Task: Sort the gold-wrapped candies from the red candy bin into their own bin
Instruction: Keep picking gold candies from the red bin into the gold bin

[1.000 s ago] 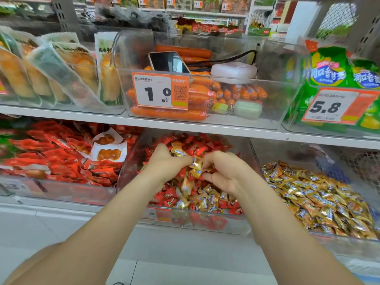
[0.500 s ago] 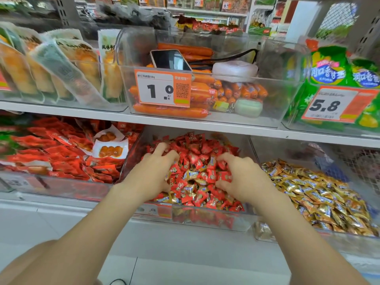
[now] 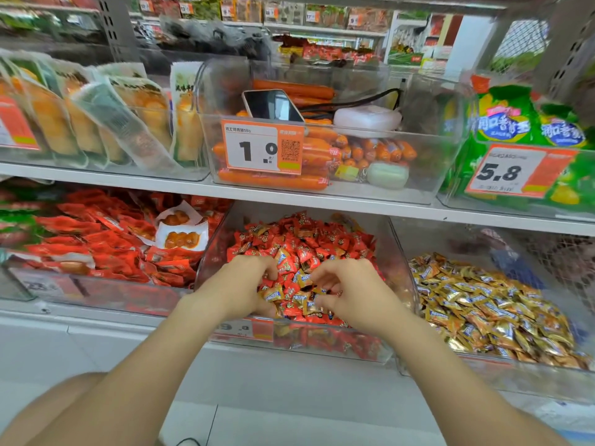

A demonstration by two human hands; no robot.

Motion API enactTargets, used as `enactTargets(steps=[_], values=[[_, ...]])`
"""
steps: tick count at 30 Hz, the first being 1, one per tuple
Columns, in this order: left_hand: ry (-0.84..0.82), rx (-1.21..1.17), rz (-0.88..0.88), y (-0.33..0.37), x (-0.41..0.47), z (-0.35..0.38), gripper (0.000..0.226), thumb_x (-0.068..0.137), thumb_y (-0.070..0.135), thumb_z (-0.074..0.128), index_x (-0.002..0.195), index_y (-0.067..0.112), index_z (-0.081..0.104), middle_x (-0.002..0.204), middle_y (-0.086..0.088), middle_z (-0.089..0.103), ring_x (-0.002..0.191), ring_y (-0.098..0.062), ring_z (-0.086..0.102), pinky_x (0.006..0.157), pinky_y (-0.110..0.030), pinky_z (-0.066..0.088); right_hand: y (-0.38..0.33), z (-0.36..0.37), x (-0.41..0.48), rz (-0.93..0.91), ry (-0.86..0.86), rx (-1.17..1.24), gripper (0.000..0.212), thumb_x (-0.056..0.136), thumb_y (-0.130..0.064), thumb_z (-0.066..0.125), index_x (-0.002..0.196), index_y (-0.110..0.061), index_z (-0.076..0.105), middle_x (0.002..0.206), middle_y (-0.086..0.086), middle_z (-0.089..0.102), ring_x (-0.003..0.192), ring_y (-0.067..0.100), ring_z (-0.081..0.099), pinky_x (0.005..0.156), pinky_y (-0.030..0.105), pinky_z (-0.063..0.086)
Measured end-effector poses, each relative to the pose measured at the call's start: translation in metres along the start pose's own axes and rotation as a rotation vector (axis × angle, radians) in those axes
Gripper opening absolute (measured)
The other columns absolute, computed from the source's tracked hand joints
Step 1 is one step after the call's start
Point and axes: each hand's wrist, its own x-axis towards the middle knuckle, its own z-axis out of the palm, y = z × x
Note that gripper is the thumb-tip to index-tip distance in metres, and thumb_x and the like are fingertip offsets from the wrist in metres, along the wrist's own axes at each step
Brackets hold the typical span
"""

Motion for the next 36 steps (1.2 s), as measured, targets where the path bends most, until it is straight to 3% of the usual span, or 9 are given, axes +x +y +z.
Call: enactTargets(steps=[4, 7, 11, 16, 19, 22, 28, 32, 36], values=[[-0.052, 0.047, 0.121, -0.001, 0.007, 0.003, 0.05, 0.07, 0.031, 0.097, 0.1, 0.033, 0.057, 0.096, 0.01, 0.059, 0.083, -0.005, 0.057, 0.071, -0.029, 0.052, -0.001, 0.009, 0.017, -0.122, -0.158, -0.198, 0.06, 0.081, -0.019, 0.088, 0.135, -0.022, 0.063, 0.127, -0.008, 0.064, 0.118, 0.012, 0.057, 0.101, 0.03, 0.049], [-0.142, 0.017, 0.2, -0.004, 0.011, 0.001, 0.041, 0.076, 0.03, 0.094, 0.104, 0.038, 0.065, 0.099, 0.014, 0.061, 0.078, 0.012, 0.056, 0.063, -0.012, 0.042, 0.003, 0.012, 0.025, -0.132, -0.259, -0.304, 0.07, 0.076, -0.03, 0.093, 0.136, -0.023, 0.059, 0.124, -0.002, 0.066, 0.116, 0.018, 0.057, 0.095, 0.038, 0.05], [-0.092, 0.023, 0.241, -0.002, 0.014, 0.001, 0.015, 0.092, 0.026, 0.078, 0.103, 0.035, 0.073, 0.092, 0.017, 0.067, 0.079, 0.012, 0.059, 0.069, -0.019, 0.048, 0.006, 0.017, 0.035, -0.152, -0.244, -0.475, 0.052, 0.091, -0.045, 0.077, 0.139, -0.035, 0.059, 0.124, -0.006, 0.07, 0.12, 0.023, 0.057, 0.101, 0.045, 0.042], [-0.03, -0.084, 0.199, 0.001, 0.013, -0.001, 0.022, 0.102, 0.012, 0.056, 0.105, 0.032, 0.065, 0.074, 0.004, 0.065, 0.056, -0.009, 0.056, 0.055, -0.031, 0.049, 0.011, 0.01, 0.03, -0.066, -0.118, -0.247, 0.024, 0.095, -0.046, 0.071, 0.118, -0.037, 0.072, 0.082, -0.021, 0.061, 0.091, 0.013, 0.051, 0.1, 0.044, 0.04], [0.035, -0.219, 0.164, 0.008, 0.013, -0.002, 0.032, 0.104, 0.01, 0.042, 0.103, 0.032, 0.065, 0.077, 0.004, 0.061, 0.057, -0.009, 0.058, 0.052, -0.028, 0.044, 0.007, -0.003, 0.023, -0.001, -0.021, 0.016, 0.017, 0.096, -0.04, 0.072, 0.11, -0.031, 0.074, 0.076, -0.01, 0.069, 0.069, 0.007, 0.059, 0.078, 0.032, 0.048], [0.046, -0.377, 0.053, 0.019, 0.013, -0.002, 0.035, 0.103, 0.01, 0.036, 0.092, 0.026, 0.065, 0.076, -0.005, 0.064, 0.064, -0.032, 0.062, 0.049, -0.032, 0.044, 0.004, -0.015, 0.015, 0.086, -0.001, 0.214, 0.005, 0.099, -0.033, 0.068, 0.096, -0.029, 0.07, 0.07, -0.007, 0.068, 0.056, 0.006, 0.056, 0.058, 0.024, 0.045], [-0.027, -0.358, 0.048, 0.032, 0.015, 0.002, 0.046, 0.108, 0.041, 0.046, 0.077, 0.007, 0.05, 0.064, -0.003, 0.044, 0.053, -0.017, 0.039, 0.049, -0.028, 0.036, 0.006, -0.016, 0.01, 0.355, 0.002, 0.42, 0.022, 0.1, -0.039, 0.053, 0.091, -0.02, 0.059, 0.056, -0.014, 0.048, 0.058, 0.016, 0.048, 0.06, 0.037, 0.039], [-0.027, -0.247, 0.092, 0.033, 0.023, 0.013, 0.032, 0.11, 0.012, 0.039, 0.107, 0.017, 0.07, 0.089, 0.001, 0.071, 0.066, -0.013, 0.066, 0.061, -0.029, 0.057, 0.008, -0.02, 0.009, 0.44, 0.087, 0.396, 0.037, 0.099, -0.043, 0.05, 0.089, -0.008, 0.053, 0.06, -0.008, 0.047, 0.058, 0.019, 0.044, 0.062, 0.035, 0.037], [0.055, -0.035, 0.139, 0.035, 0.031, 0.021, 0.033, 0.107, 0.006, 0.041, 0.109, 0.016, 0.072, 0.101, 0.002, 0.063, 0.079, -0.007, 0.057, 0.064, -0.013, 0.043, 0.006, -0.026, 0.005, 0.408, 0.095, 0.273, 0.042, 0.101, -0.042, 0.052, 0.091, -0.001, 0.055, 0.061, 0.003, 0.054, 0.058, 0.021, 0.051, 0.059, 0.04, 0.046]])
